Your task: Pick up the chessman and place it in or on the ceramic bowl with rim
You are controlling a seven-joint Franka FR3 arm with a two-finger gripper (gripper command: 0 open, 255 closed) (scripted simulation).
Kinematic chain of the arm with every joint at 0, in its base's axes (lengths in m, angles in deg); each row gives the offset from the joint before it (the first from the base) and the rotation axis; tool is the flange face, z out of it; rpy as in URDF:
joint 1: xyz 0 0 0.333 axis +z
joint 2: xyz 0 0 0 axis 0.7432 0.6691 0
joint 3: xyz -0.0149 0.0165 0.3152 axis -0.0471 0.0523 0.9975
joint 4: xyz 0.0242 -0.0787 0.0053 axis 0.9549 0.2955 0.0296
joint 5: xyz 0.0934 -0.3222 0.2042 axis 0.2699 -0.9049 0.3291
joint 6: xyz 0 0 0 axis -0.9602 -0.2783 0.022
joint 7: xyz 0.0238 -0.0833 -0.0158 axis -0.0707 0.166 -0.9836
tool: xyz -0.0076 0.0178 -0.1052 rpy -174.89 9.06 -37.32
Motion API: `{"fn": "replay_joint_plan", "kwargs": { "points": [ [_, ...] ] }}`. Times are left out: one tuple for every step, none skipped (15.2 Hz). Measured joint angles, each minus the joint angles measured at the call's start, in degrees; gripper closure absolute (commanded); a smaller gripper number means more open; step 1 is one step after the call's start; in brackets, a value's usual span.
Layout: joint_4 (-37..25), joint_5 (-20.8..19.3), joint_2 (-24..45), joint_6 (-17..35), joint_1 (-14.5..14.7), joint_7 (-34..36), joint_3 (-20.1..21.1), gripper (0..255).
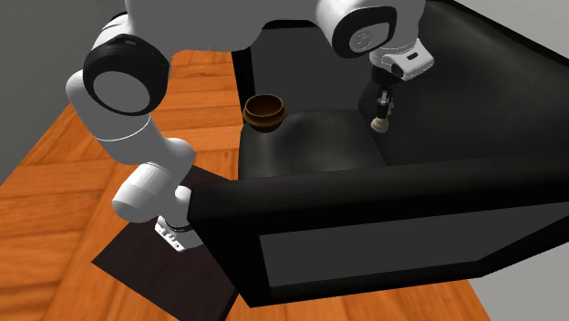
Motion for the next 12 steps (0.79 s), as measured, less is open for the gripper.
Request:
{"fn": "replay_joint_plan", "kwargs": {
  "points": [
    [-0.77, -0.09, 0.08, -0.7, 0.05, 0.16, 0.04, 255],
    [-2.07, -0.39, 0.53, -1.59, 0.1, 0.37, 0.08, 255],
    [-2.79, -0.37, 0.46, -2.38, 0.08, 0.41, 0.07, 255],
    [-3.72, -0.52, 0.66, -3.11, 0.12, 0.54, 0.09, 255],
    [-4.31, -0.44, 0.51, -3.84, 0.09, 0.55, 0.07, 255],
    [-5.02, -0.58, 0.69, -4.38, 0.15, 0.71, 0.12, 255],
    [-4.2, -0.04, -0.39, -4.54, 0.11, 0.68, 0.12, 255],
    [-3.0, 0.59, -1.75, -4.49, 0.22, 0.86, 0.24, 255],
    [-0.98, 1.62, -3.76, -4.22, 0.24, 0.7, 0.23, 255],
    [1.04, 2.7, -5.85, -4.04, 0.33, 0.58, 0.19, 255],
    [2.38, 3.47, -7.54, -4.11, 0.62, 0.89, 0.36, 255],
    [4.65, 4.58, -9.75, -3.76, 0.91, 0.89, 0.35, 255]
  ]
}}
